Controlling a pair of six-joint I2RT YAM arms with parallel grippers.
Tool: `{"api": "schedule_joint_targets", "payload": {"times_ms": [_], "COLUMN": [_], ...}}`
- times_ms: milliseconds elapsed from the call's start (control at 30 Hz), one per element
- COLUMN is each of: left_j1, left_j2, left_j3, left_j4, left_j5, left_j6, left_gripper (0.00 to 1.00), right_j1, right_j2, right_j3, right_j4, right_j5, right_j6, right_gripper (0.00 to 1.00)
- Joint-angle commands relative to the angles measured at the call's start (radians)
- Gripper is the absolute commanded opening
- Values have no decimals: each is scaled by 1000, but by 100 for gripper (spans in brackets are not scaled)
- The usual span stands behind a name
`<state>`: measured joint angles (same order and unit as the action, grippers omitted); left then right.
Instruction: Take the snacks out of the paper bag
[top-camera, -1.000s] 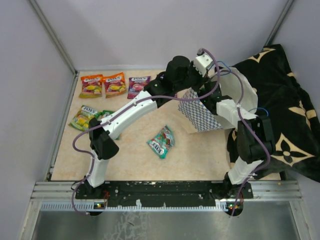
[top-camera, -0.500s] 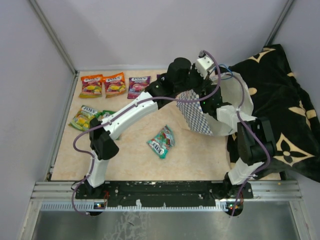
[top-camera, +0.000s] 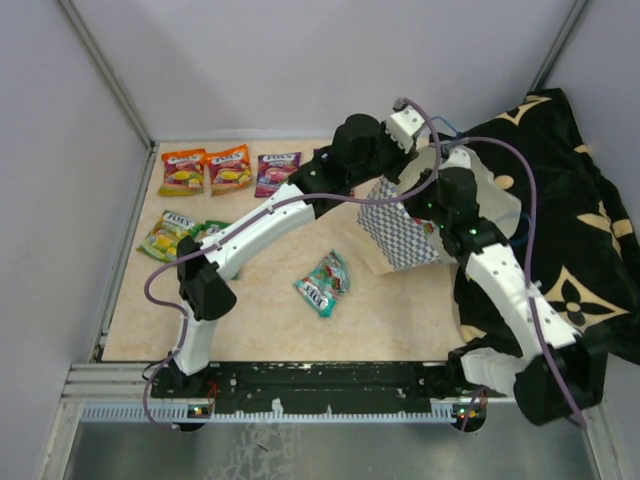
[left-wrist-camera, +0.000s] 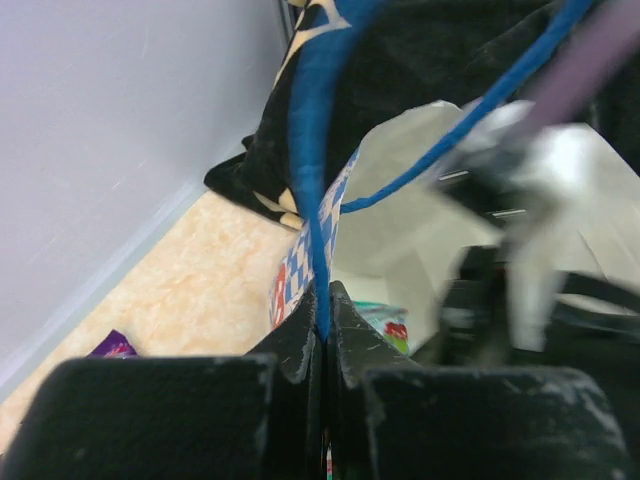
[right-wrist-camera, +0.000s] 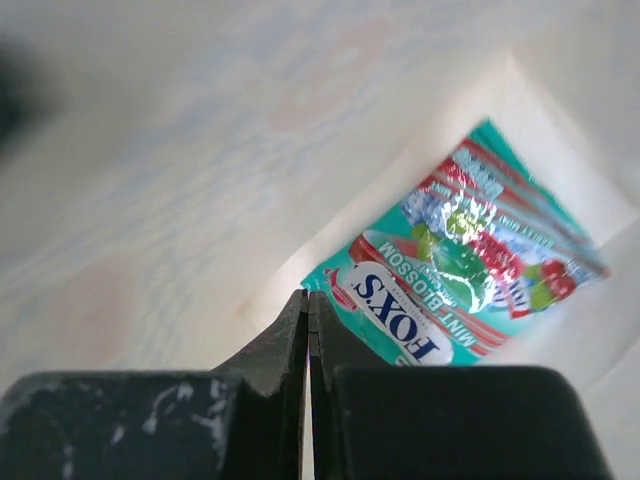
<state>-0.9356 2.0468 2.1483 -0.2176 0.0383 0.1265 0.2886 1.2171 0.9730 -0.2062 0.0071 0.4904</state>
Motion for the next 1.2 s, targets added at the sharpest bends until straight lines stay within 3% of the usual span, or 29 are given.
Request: {"api": "schedule_joint_targets", "payload": {"times_ms": [0, 67, 100, 200, 233, 300, 433, 500, 667, 933, 1067, 1167], "left_j1": [-4, -3, -4, -4, -4, -6, -34, -61, -154, -221, -238, -239], "left_j2": [-5, -21, -26, -9, -6, -17, -58, -69, -106, -132, -119, -103], "left_j3": [35, 6, -2, 47, 56, 35, -63, -99, -235, -310, -280, -255], "left_j4": [57, 97, 112, 101, 94, 106, 169, 199, 327, 369, 341, 319], "left_j5": [-69, -50, -40, -50, -53, -48, -57, -61, -90, -63, -75, -106], "left_j6": [37, 48, 53, 64, 69, 80, 127, 177, 326, 338, 335, 340], "left_gripper": [0, 0, 0, 0, 0, 0, 0, 0, 0, 0, 0, 0], "right_j1": [24, 24, 24, 24, 21, 21, 30, 36, 37, 36, 35, 35], "right_j2": [-159, -158, -136, -59, -41, -12, -2, 27, 145, 379, 467, 450], "right_j3": [-6, -12, -10, -30, -48, -86, -174, -171, -134, -98, -109, -150], "right_j4": [-161, -204, -216, -183, -148, -78, 100, 104, 90, 123, 169, 216], "right_j5": [106, 114, 89, -23, -53, -81, -69, -3, 155, 308, 290, 282], "right_j6": [-48, -57, -60, -28, 5, 116, 296, 329, 333, 319, 320, 325], "right_gripper": [0, 0, 5, 58, 71, 81, 85, 88, 94, 99, 88, 62]}}
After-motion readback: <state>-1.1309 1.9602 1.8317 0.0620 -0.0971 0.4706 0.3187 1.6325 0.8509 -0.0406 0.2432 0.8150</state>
